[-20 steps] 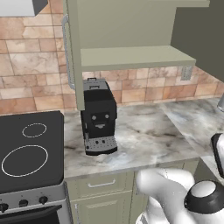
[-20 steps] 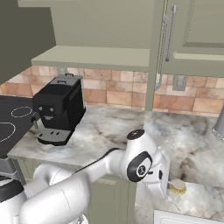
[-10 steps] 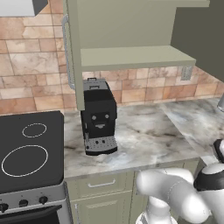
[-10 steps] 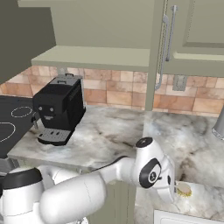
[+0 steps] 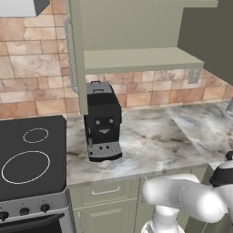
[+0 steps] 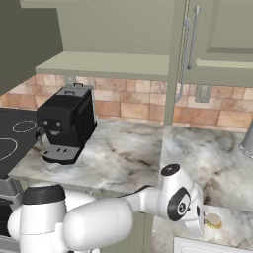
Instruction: Open the cabinet. Pick the dish brush and place it next to the sink. Then close the cabinet.
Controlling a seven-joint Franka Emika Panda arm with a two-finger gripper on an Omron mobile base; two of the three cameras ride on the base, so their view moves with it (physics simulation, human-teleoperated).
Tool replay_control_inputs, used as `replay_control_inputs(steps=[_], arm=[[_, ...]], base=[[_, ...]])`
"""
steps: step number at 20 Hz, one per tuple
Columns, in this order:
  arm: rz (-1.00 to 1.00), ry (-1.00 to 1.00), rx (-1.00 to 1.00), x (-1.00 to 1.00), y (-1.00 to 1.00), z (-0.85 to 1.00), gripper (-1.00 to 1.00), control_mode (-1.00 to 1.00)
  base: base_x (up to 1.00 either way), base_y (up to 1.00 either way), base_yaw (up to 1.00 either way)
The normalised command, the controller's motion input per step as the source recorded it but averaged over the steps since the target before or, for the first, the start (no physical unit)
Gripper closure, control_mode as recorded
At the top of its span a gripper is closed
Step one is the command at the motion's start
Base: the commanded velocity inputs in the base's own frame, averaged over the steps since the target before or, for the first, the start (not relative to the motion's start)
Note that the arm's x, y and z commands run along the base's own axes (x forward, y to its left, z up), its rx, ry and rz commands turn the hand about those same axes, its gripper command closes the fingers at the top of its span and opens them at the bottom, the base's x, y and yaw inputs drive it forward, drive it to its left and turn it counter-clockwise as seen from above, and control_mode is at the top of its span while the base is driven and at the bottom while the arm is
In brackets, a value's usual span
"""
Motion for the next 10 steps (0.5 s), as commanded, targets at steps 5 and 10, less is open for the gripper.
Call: replay_control_inputs(steps=[5, 10], arm=[[0.01, 0.00, 0.00, 0.10, -0.23, -0.18, 1.00, -1.00], [0.01, 0.01, 0.00, 0.07, -0.16, -0.25, 1.00, -1.00]], base=[[0.00, 0.00, 0.00], [0.00, 0.00, 0.00]])
